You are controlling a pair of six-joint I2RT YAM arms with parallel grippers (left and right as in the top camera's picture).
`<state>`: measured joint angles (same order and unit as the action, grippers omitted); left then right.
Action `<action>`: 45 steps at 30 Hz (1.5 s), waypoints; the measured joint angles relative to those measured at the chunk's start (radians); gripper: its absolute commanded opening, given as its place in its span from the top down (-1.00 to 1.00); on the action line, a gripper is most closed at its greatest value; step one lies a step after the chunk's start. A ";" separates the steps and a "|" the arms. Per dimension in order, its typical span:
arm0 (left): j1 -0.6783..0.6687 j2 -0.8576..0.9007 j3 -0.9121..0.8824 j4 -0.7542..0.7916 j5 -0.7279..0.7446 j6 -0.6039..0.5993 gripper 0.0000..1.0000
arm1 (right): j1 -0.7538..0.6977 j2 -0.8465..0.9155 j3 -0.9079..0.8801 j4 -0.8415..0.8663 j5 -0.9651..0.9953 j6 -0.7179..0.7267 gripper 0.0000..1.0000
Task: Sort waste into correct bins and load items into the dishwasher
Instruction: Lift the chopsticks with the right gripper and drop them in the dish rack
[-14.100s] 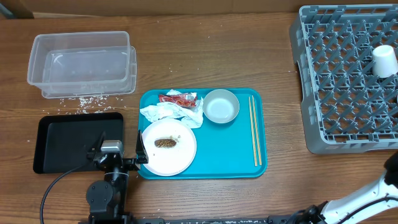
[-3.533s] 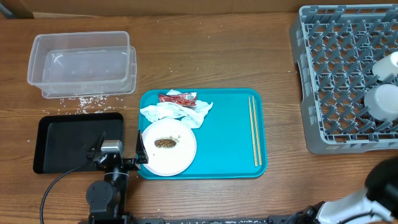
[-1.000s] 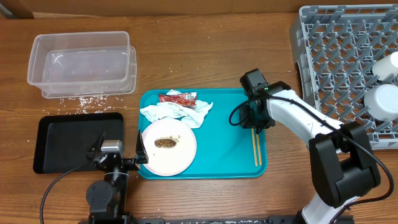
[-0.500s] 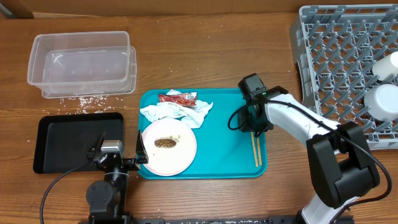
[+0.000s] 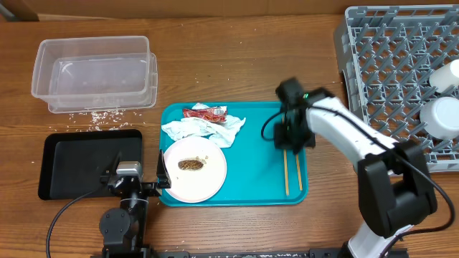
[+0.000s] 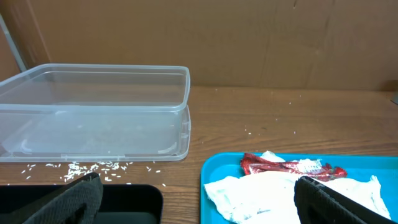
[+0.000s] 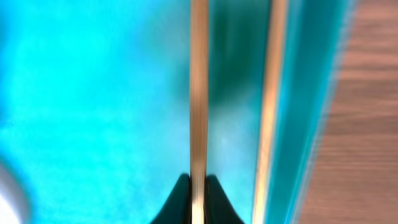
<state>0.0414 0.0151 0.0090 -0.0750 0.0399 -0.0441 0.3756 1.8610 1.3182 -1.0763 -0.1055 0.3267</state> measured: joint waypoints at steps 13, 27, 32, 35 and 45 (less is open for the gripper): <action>0.000 0.000 0.000 0.000 0.000 0.000 -1.00 | -0.419 -0.030 0.568 -0.055 -0.018 -0.336 0.92; 0.000 0.000 0.000 0.000 0.000 0.000 -1.00 | -0.558 0.014 0.502 0.203 0.034 -0.578 0.89; 0.000 0.000 0.000 0.000 0.000 0.000 -1.00 | -0.573 0.105 0.485 0.204 0.054 -0.587 0.55; 0.000 0.000 0.000 0.000 0.000 0.000 -1.00 | -0.573 0.143 0.475 0.200 0.058 -0.580 0.47; 0.000 0.000 0.000 0.000 0.000 0.000 -1.00 | -0.572 0.140 0.494 0.030 -0.069 -0.455 -0.61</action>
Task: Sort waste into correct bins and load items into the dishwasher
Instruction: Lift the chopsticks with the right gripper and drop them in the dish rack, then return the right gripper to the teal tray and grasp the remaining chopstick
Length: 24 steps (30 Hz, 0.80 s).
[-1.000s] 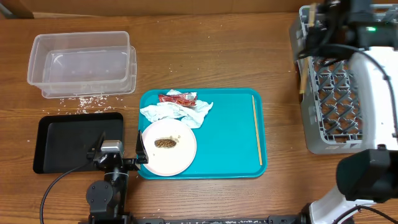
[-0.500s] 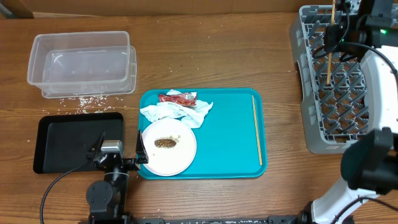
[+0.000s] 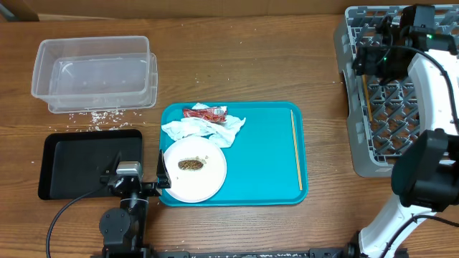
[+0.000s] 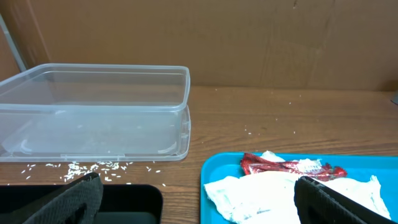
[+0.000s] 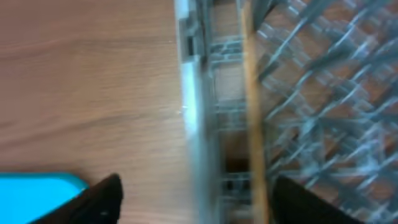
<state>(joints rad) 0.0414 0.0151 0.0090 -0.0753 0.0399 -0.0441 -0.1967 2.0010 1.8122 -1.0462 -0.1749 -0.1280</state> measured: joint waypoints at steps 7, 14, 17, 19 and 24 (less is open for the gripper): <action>0.000 0.000 0.000 0.000 0.000 0.000 -1.00 | 0.017 -0.105 0.039 -0.347 -0.423 0.019 0.03; 0.000 0.000 0.000 0.000 0.000 0.000 -1.00 | 0.203 -0.122 -0.039 -0.426 -0.380 0.042 0.02; 0.000 0.000 0.000 0.000 0.000 0.000 -1.00 | 0.304 -0.122 -0.132 -0.349 -0.272 0.132 0.01; 0.000 0.000 0.000 0.000 0.000 0.000 -1.00 | 0.362 -0.122 -0.192 -0.292 -0.205 0.188 0.01; 0.000 0.000 0.000 0.000 0.000 0.000 -1.00 | 0.481 -0.122 -0.342 -0.140 -0.005 0.349 0.01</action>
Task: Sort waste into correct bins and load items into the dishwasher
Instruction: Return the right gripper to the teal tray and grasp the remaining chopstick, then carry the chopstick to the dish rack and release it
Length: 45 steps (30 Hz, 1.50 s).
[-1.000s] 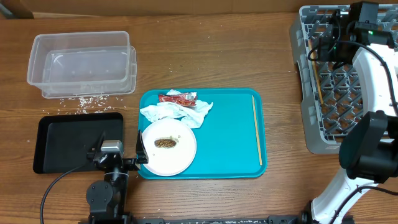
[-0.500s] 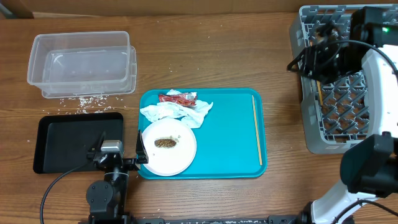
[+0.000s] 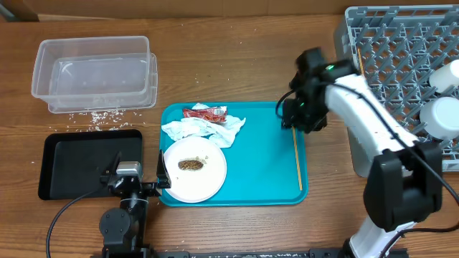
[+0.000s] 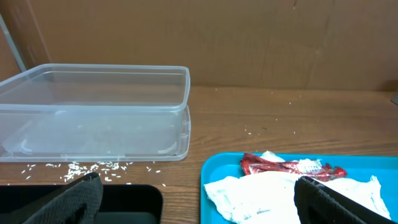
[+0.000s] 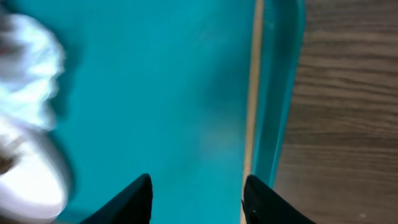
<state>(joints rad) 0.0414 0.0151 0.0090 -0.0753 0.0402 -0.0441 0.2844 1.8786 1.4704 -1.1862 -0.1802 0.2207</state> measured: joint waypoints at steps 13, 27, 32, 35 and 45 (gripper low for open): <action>0.000 0.000 0.000 0.000 0.000 0.000 -1.00 | 0.050 0.000 -0.237 0.256 0.161 0.111 0.09; 0.000 0.000 0.000 0.000 0.000 0.000 -1.00 | 0.065 0.000 -0.303 0.338 0.154 0.138 0.45; 0.000 0.000 0.000 0.000 0.000 0.000 -1.00 | 0.065 0.000 -0.304 0.336 0.154 0.147 0.80; 0.000 0.000 0.000 0.000 0.000 0.000 -1.00 | 0.065 0.000 -0.304 0.330 0.138 0.147 0.92; 0.000 0.000 0.000 0.000 0.000 0.000 -1.00 | 0.034 0.010 -0.027 -0.010 0.079 0.091 0.92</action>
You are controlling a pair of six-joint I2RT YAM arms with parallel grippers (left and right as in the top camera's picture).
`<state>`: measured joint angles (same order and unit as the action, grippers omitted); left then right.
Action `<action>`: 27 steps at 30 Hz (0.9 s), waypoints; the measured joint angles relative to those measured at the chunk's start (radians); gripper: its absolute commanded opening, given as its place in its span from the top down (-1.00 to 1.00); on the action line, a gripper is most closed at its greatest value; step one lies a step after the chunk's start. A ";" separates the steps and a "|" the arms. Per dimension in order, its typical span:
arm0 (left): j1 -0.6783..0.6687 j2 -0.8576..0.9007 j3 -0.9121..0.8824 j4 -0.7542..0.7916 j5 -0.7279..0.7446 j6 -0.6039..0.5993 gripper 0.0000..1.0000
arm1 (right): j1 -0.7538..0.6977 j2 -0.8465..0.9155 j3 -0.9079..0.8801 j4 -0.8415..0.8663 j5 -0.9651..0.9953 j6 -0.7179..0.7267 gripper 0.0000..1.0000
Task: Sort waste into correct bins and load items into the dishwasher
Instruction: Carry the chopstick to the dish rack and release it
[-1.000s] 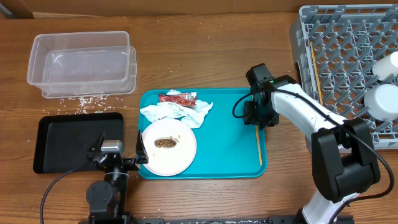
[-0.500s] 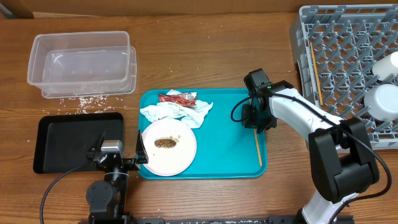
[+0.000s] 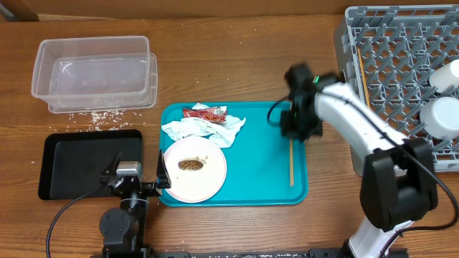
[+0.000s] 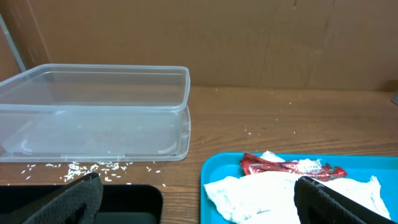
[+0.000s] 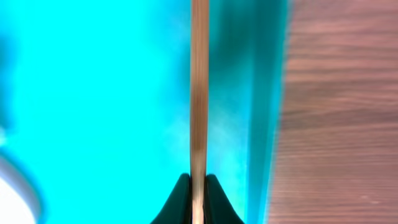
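My right gripper [image 5: 199, 186] is shut on a wooden chopstick [image 5: 199, 93] that runs along the right side of the teal tray [image 3: 258, 179]; in the overhead view the right gripper [image 3: 292, 135] sits at the chopstick's [image 3: 291, 163] far end. Another chopstick [image 3: 364, 75] lies in the grey dish rack [image 3: 401, 43]. On the tray are a white plate [image 3: 204, 179] with a food scrap, a crumpled napkin [image 3: 204, 129] and a red wrapper [image 3: 204, 112]. My left gripper [image 4: 199, 208] rests open at the tray's near left corner, nothing between its fingers [image 4: 81, 199].
A clear plastic bin [image 3: 93, 72] stands at the far left with rice grains scattered in front of it. A black tray [image 3: 72, 165] lies near left. Two white cups [image 3: 441, 115] sit at the rack's right side.
My right gripper was open above the tray's far right corner beside the chopstick; now it is shut on the chopstick, which has shifted slightly left. The left arm has not moved.
My right gripper was shut on one of two chopsticks on the tray. Then it was open over the dish rack with that chopstick in the rack. It then stood open over the tray again, and now grips the second chopstick.
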<state>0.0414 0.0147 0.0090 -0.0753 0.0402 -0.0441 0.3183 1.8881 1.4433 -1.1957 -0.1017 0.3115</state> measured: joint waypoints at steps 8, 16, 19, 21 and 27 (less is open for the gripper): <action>0.000 0.000 0.000 0.000 0.000 0.000 -1.00 | -0.276 0.000 0.615 -0.213 0.004 -0.183 0.92; 0.000 0.000 0.000 0.000 0.000 0.000 -1.00 | -0.543 -0.003 0.753 -0.051 0.023 -0.335 0.92; 0.000 0.000 0.000 0.000 0.000 0.000 -1.00 | -0.587 -0.003 0.714 0.038 0.023 -0.377 0.92; 0.000 0.000 0.000 0.000 0.000 0.000 -1.00 | -0.599 0.000 0.681 0.090 0.023 -0.391 0.92; 0.000 0.000 0.000 0.000 0.000 0.000 -1.00 | -0.596 0.083 0.597 0.212 0.023 -0.413 0.92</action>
<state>0.0414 0.0151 0.0090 -0.0750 0.0399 -0.0441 -0.2775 1.9709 2.0403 -0.9840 -0.0788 -0.1013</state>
